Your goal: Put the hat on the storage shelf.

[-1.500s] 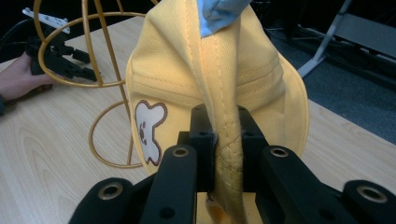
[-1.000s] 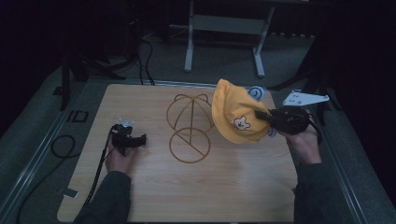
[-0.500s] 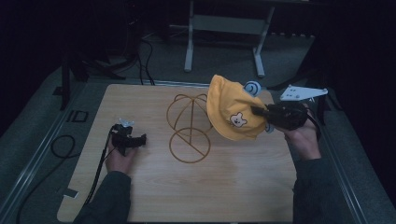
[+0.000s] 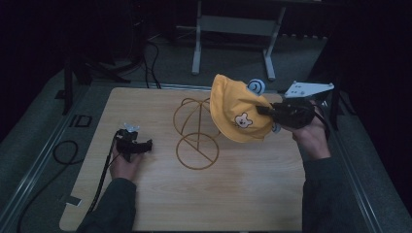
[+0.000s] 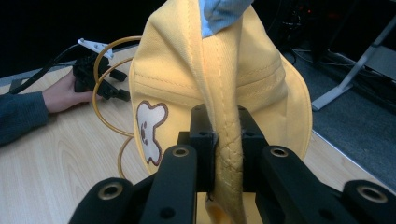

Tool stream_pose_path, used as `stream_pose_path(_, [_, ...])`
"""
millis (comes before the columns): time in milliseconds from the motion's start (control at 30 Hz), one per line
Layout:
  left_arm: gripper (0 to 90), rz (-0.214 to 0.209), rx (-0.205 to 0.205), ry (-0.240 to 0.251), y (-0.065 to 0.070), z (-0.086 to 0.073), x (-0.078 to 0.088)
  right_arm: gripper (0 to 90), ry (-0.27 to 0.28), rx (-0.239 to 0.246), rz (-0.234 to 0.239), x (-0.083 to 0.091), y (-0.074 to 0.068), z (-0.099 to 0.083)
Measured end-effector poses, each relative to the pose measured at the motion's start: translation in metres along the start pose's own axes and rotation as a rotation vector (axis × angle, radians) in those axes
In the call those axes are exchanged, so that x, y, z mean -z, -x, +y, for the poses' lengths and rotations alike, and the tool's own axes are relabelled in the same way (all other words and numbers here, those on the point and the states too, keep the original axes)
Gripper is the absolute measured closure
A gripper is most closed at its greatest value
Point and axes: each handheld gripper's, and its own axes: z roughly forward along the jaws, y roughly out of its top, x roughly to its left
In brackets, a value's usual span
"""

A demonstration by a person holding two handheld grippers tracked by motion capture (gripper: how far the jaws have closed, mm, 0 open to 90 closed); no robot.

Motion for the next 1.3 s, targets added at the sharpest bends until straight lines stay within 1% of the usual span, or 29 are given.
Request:
stream_pose_path(67, [14.6, 0.0, 0.0, 0.0, 0.0, 0.0, 0.0, 81.6, -0.001, 0.005, -0.001, -0.001, 0.0, 0.001])
stream_pose_path(533, [14.6, 0.0, 0.0, 0.0, 0.0, 0.0, 0.0, 81.6, -0.047, 0.047, 0.0, -0.012, -0.003, 0.027])
stream_pose_path(767, [14.6, -0.001, 0.001, 0.0, 0.0, 0.0, 0.0, 81.6, -0.076, 0.065, 0.0, -0.018, -0.004, 0.037])
stream_pose_path(1000, [14.6, -0.001, 0.001, 0.0, 0.0, 0.0, 0.0, 81.5, -0.088, 0.079, -0.001, -0.022, -0.004, 0.044])
stream_pose_path(1233, [14.6, 0.0, -0.001, -0.001, 0.0, 0.0, 0.0, 81.5, -0.095, 0.096, 0.008, -0.027, -0.008, 0.055])
stream_pose_path(1300, [14.6, 0.0, -0.001, -0.001, 0.0, 0.0, 0.0, 81.3, -0.103, 0.107, 0.017, -0.03, -0.011, 0.062])
